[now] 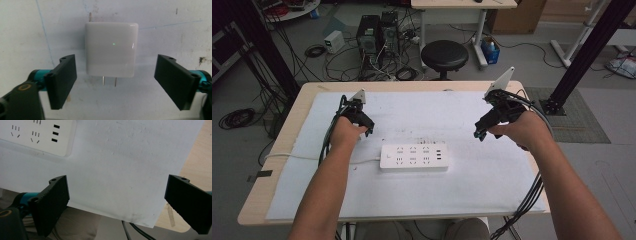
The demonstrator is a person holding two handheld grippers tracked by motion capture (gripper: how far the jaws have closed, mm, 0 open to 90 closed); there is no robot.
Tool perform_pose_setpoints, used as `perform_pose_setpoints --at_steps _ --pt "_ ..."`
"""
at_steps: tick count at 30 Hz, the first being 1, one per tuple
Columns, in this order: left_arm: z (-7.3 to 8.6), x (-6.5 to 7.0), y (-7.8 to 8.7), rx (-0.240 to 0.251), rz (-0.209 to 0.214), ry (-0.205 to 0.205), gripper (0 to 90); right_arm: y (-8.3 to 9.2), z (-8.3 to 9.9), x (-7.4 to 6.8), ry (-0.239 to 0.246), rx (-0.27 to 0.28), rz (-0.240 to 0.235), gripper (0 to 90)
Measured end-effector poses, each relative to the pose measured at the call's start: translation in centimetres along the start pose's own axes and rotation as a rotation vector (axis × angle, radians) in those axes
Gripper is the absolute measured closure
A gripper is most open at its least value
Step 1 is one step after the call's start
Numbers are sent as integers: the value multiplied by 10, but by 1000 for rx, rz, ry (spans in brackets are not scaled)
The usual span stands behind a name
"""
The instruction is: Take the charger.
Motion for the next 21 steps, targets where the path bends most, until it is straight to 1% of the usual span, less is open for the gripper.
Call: perform_pose_setpoints --at_steps 2,3,6,9,12,14,15,17,20,21 --pt "1 0 -3 -12 -15 -8 219 0 0 -1 -1 -2 -2 51" --pt "0 -1 -4 -12 -27 -4 219 -1 0 0 1 -2 3 51" --pt "-1 -2 -7 -5 -35 -11 245 -1 0 0 5 3 7 52" --pt "-3 -2 -11 7 -34 -17 279 1 1 -1 0 4 -6 52" --pt "-5 0 -14 27 -23 -19 303 2 2 2 -4 10 -8 52" --pt "-5 -2 -14 29 -37 -21 385 3 3 4 -9 9 -3 52" --pt "-5 -2 -14 29 -36 -18 410 2 3 4 -10 9 -1 52" --pt "-5 -2 -14 28 -31 -15 412 1 2 4 -12 9 1 52" --pt "-3 -1 -13 26 -29 -25 415 1 2 1 -9 7 1 52" --pt "-1 -1 -12 19 -25 -37 416 1 1 0 -4 6 -1 52"
Point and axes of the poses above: each handheld gripper's, and its own axes: y roughly backward along the jaws, z roughly out of its underside, x roughly to its right, the point moved 10 cm from there along -y, roughly forward along the jaws, and after that the axes turned 5 degrees about -z, right-handed, at the moved point
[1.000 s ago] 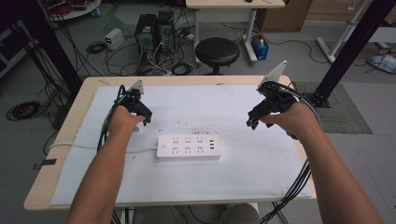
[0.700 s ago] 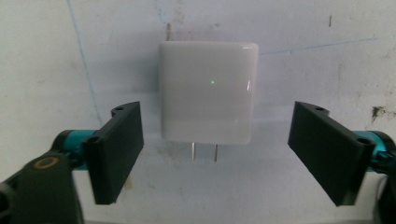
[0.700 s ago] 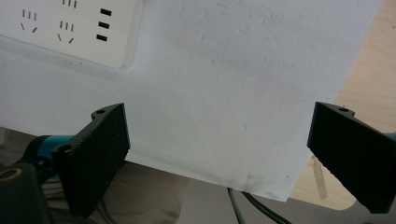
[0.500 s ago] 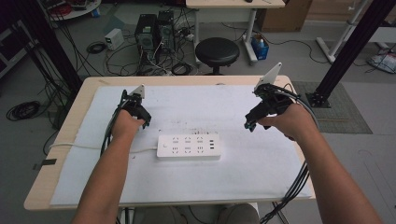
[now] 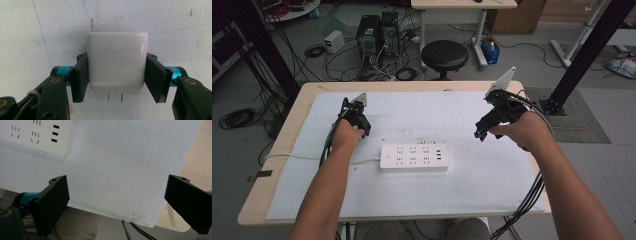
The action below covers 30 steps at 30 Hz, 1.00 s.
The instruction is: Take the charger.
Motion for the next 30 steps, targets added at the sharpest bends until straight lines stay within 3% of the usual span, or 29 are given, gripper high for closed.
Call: perform_pose_setpoints --at_steps 3,8,12,14,16,22,30 --pt "4 4 7 0 29 -3 416 -1 -1 -1 0 -1 5 51" --pt "10 10 34 17 52 -67 416 -2 -2 0 0 -6 5 52" --pt "17 20 63 43 86 -111 416 -2 -3 -2 0 -8 -2 52" --pt "22 25 81 54 95 -161 417 -2 -1 -3 -6 -14 -5 52" --pt "27 30 99 78 112 -184 416 -2 -1 -4 -10 -10 -7 52" --pt "46 33 147 108 118 -255 416 0 3 -5 -15 -10 -16 52" --pt "70 32 193 137 113 -332 416 2 8 -8 -22 -9 -29 52"
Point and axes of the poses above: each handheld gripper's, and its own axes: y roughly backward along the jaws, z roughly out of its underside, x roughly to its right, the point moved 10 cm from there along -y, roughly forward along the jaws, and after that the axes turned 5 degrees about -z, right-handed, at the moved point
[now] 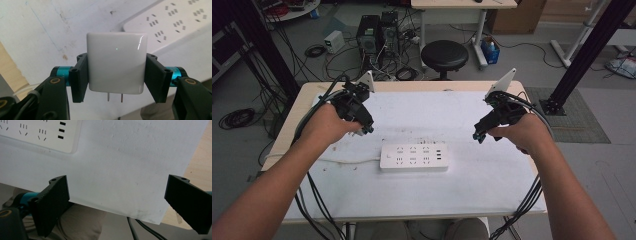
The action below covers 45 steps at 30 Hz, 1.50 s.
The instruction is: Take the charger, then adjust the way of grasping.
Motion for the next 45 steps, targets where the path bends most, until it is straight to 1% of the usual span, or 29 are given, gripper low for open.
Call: perform_pose_setpoints --at_steps 2,3,4,5,6,7,11,12,13,16,17,18,20,22,23,24,25,26,27,29,30,31,32,34,36,37,39,41,45 --pt "2 0 6 -1 -22 -15 416 1 1 0 -1 3 -1 51" --pt "3 0 9 0 -27 -17 416 1 1 0 0 6 -1 52" --pt "4 1 11 4 -28 -16 416 1 1 0 0 10 2 52" --pt "5 1 13 1 -28 -21 416 2 1 0 1 13 -2 52" --pt "6 2 15 9 -27 -29 416 2 1 -1 4 13 -2 51" --pt "6 3 16 12 -24 -39 416 3 1 -1 10 22 -8 52" --pt "6 10 21 39 -9 -63 416 5 0 -3 2 44 -25 52" --pt "6 13 22 45 1 -79 416 6 0 -4 -4 47 -37 52" --pt "5 17 22 58 17 -84 416 6 -1 -5 -3 58 -47 52" --pt "4 31 23 78 56 -141 416 10 -1 -12 -9 70 -100 52" --pt "3 36 23 84 63 -163 416 11 -1 -14 -8 72 -121 52" --pt "2 41 23 90 71 -182 416 12 -1 -18 -17 67 -143 53" --pt "-1 50 24 103 82 -207 416 11 -1 -22 -14 61 -181 53" --pt "-5 62 26 133 117 -232 416 11 0 -29 -22 54 -222 53" --pt "-7 67 27 145 133 -256 416 11 -1 -31 -19 58 -238 53" --pt "-9 75 28 166 155 -266 416 11 -1 -34 -11 62 -255 53" --pt "-10 80 29 176 171 -299 416 11 -2 -37 -12 62 -273 53" --pt "-11 87 29 195 190 -321 416 12 0 -40 -15 51 -293 53" --pt "-13 93 30 210 205 -341 416 11 -1 -42 -4 57 -310 53" --pt "-15 105 29 247 230 -385 416 11 0 -50 -13 51 -363 53" --pt "-16 109 28 261 235 -409 416 10 -1 -52 -4 53 -379 53" --pt "-17 113 27 271 238 -428 416 10 0 -56 -9 46 -400 53" --pt "-17 117 27 284 243 -449 416 8 0 -57 0 48 -414 53" --pt "-20 126 26 327 260 -473 416 6 1 -63 -1 40 -441 53" --pt "-21 133 27 359 280 -511 416 6 1 -68 3 43 -472 53" --pt "-21 137 27 376 287 -537 416 6 1 -71 2 43 -492 53" --pt "-21 142 26 398 297 -563 416 5 1 -75 8 44 -519 52" --pt "-20 147 25 420 308 -601 416 5 1 -80 6 40 -551 53" --pt "-20 155 23 462 321 -634 416 6 0 -91 -12 40 -633 53"
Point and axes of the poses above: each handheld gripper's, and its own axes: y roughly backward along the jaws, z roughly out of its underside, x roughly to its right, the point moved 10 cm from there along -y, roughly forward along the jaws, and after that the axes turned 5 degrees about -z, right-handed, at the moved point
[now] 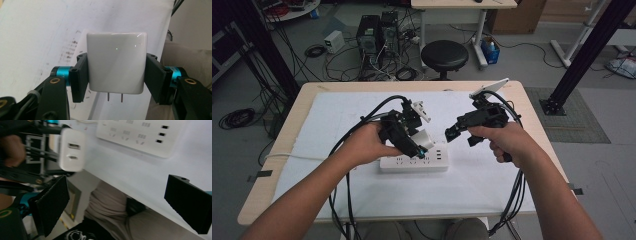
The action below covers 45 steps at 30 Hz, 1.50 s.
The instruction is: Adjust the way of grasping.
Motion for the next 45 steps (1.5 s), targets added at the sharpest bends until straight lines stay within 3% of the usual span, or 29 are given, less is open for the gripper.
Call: perform_pose_setpoints --at_steps 10,12,18,19,20,23,31,37,43,45 --pt "-6 6 -12 25 12 -39 416 -29 -9 -13 -49 5 -179 63" --pt "-6 6 -14 22 9 -46 416 -32 -11 -12 -60 14 -201 160" --pt "-8 7 -16 30 1 -58 416 -45 -12 -11 -99 -6 -261 163" --pt "-7 6 -17 24 -5 -70 416 -46 -12 -11 -109 -16 -272 195" --pt "-7 7 -18 21 -9 -72 416 -47 -11 -12 -107 -23 -285 283" --pt "-7 7 -19 24 -11 -80 416 -48 -12 -18 -126 -31 -350 367" --pt "-9 6 -19 40 -7 -88 416 -49 -14 -15 -118 -23 -335 572" --pt "-8 5 -20 34 -1 -87 417 -49 -13 -15 -105 -31 -318 617" --pt "-3 2 -22 -43 7 -48 267 -51 -13 -12 -72 -25 -264 618" --pt "3 -2 -22 -85 19 -4 262 -48 -13 -8 -58 -18 -211 617"
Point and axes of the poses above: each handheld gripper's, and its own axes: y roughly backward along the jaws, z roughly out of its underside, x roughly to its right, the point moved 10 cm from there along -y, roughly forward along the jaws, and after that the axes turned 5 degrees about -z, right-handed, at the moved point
